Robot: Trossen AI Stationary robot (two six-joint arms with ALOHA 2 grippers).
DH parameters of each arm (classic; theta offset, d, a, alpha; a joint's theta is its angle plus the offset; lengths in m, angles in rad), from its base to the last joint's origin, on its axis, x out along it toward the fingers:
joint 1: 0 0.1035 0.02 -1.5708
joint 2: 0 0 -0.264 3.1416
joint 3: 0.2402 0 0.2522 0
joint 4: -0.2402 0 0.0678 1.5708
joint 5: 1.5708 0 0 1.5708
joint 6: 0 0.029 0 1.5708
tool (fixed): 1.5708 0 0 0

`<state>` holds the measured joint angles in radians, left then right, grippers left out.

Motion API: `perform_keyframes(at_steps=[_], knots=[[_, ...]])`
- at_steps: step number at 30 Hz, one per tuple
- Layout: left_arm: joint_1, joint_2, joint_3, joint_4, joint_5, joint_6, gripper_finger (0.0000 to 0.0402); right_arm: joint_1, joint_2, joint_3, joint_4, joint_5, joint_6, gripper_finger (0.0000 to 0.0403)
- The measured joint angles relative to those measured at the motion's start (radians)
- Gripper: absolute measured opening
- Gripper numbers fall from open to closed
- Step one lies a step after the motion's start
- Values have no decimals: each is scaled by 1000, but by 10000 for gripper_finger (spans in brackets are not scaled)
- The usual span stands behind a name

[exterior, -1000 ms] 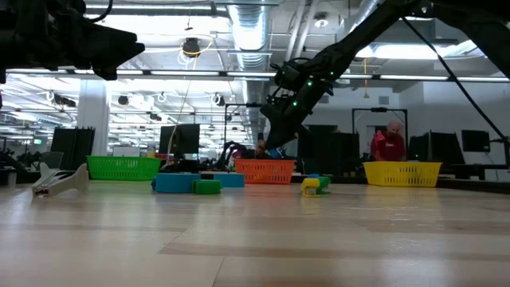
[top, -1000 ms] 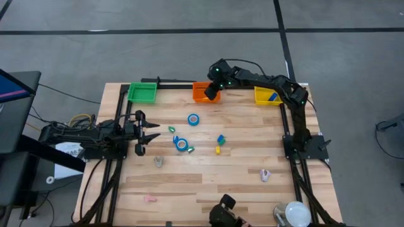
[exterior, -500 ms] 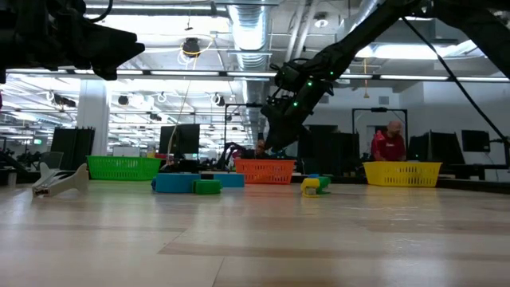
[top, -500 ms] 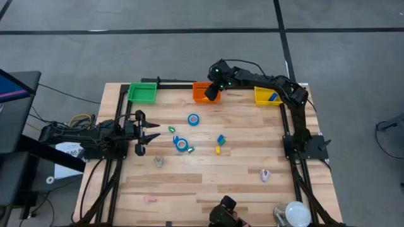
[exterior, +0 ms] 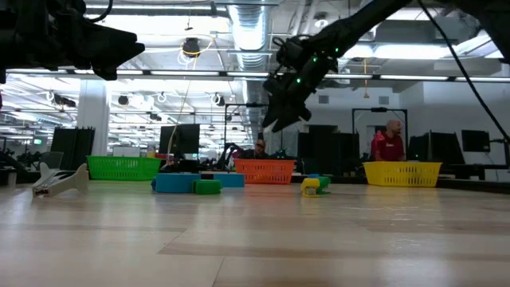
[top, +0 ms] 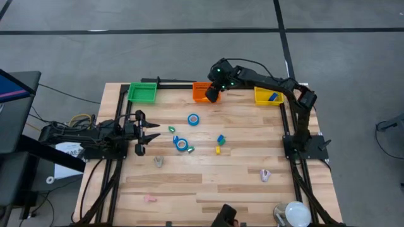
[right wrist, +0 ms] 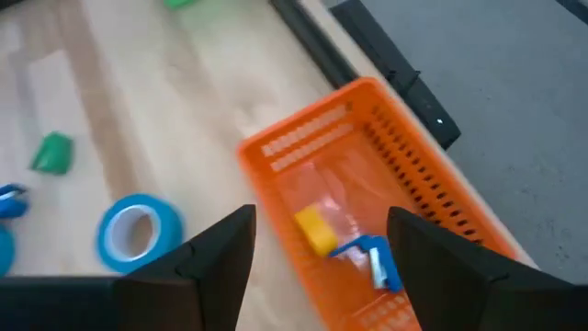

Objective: Pick and place Stapler, Stapler remover, tape
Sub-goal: Put the green stapler into the orange bin

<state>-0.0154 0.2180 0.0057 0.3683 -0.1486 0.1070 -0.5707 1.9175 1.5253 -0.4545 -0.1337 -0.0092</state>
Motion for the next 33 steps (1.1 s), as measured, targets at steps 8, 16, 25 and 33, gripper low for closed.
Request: perform_keyframes(at_steps=[8,16,25,33], knots=[[0,0,0,0,0,0,168,104,-73,0,-61,1,1,235],[0,0,0,0,0,0,168,237,-123,-1,-95,1,1,235],[0,0,0,0,0,0,168,344,-134,-1,-108,2,1,235],[0,0,0,0,0,0,168,377,-133,-19,-125,4,2,235]])
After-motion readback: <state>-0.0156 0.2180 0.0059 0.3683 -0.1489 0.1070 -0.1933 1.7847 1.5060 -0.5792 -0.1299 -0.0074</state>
